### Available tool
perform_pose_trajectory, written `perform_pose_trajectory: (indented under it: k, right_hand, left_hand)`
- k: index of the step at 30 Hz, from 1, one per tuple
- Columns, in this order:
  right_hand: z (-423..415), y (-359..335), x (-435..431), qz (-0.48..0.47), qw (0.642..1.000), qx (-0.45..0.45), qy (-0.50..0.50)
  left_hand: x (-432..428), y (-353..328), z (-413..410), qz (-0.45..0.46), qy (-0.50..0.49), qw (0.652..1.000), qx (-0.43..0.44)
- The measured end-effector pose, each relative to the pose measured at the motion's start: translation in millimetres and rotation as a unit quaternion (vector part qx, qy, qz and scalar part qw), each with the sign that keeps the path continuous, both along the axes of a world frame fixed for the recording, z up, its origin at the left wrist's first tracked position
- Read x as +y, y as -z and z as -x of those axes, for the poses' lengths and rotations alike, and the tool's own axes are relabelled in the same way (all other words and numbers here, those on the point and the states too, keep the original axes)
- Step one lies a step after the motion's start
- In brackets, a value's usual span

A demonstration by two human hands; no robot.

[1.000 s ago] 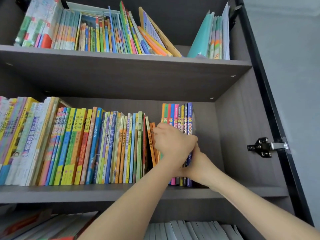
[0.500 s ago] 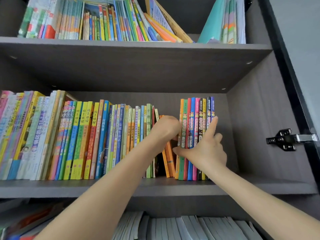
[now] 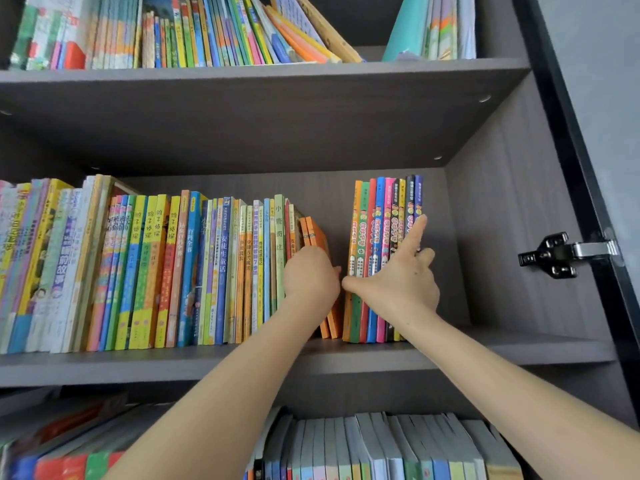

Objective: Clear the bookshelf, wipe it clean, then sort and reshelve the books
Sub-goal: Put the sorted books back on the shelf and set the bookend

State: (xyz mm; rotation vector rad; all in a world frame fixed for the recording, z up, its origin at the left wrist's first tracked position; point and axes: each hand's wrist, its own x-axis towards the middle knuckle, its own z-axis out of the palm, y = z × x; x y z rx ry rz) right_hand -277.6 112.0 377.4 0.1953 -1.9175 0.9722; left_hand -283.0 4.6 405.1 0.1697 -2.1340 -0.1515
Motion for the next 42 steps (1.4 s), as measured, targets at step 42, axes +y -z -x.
perform_pose_trajectory:
  k: [42]
  right_hand:
    - [5.9, -23.9, 52.5, 0.278, 0.86, -0.149, -0.402]
  left_hand:
    - [33.1, -17.6, -97.7, -0.095, 0.267, 0.892, 0.352]
